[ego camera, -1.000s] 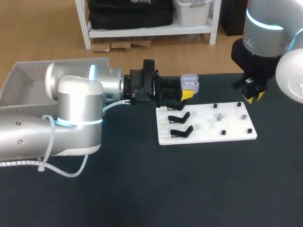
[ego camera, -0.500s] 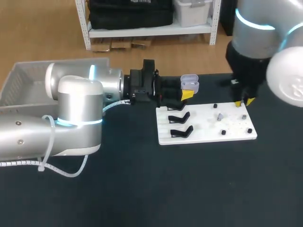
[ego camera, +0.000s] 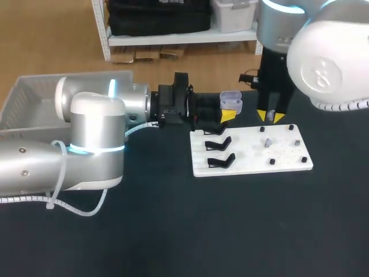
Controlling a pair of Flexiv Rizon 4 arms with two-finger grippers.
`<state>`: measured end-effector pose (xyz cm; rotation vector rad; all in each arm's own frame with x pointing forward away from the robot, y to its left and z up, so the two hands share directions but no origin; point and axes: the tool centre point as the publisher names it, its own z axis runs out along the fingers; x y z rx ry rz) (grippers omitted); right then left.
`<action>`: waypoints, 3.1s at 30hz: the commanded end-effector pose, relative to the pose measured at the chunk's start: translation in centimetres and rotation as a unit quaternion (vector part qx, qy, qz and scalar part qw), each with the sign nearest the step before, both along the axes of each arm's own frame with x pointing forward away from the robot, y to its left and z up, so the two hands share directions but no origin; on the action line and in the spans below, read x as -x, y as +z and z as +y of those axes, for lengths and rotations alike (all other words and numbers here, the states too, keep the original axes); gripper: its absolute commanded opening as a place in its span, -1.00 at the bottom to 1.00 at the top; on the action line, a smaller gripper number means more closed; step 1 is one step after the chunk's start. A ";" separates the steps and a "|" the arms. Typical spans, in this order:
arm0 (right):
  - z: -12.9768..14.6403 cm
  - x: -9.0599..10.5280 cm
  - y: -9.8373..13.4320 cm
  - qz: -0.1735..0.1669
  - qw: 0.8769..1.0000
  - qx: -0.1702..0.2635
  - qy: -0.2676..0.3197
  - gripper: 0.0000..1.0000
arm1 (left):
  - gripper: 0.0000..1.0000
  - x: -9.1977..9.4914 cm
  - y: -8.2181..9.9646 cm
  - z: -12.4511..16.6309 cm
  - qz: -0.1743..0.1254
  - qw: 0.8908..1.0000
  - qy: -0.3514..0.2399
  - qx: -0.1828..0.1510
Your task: Pick up each earbud case from the left stands, insert the matching earbuds, close the lid, and place the case in the box.
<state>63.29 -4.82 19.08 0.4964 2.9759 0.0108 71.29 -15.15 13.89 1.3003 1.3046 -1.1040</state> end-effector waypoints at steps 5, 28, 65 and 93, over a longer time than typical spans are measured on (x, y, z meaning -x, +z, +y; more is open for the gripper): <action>-0.4 0.2 -0.1 -0.004 1.000 -0.006 -0.007 -1.00 | -1.00 0.2 -0.1 0.0 -0.003 1.000 0.004 0.004; 6.7 -6.0 1.9 -0.009 0.996 -0.016 0.087 -1.00 | -1.00 0.2 -0.1 0.0 -0.003 1.000 0.004 0.004; 5.6 -5.9 -0.5 0.006 0.997 -0.002 0.075 -1.00 | -1.00 0.2 -0.1 0.0 -0.003 1.000 0.004 0.004; 5.5 -6.1 -0.7 0.012 0.997 0.000 0.072 -0.24 | -1.00 0.2 -0.1 0.0 -0.003 1.000 0.004 0.004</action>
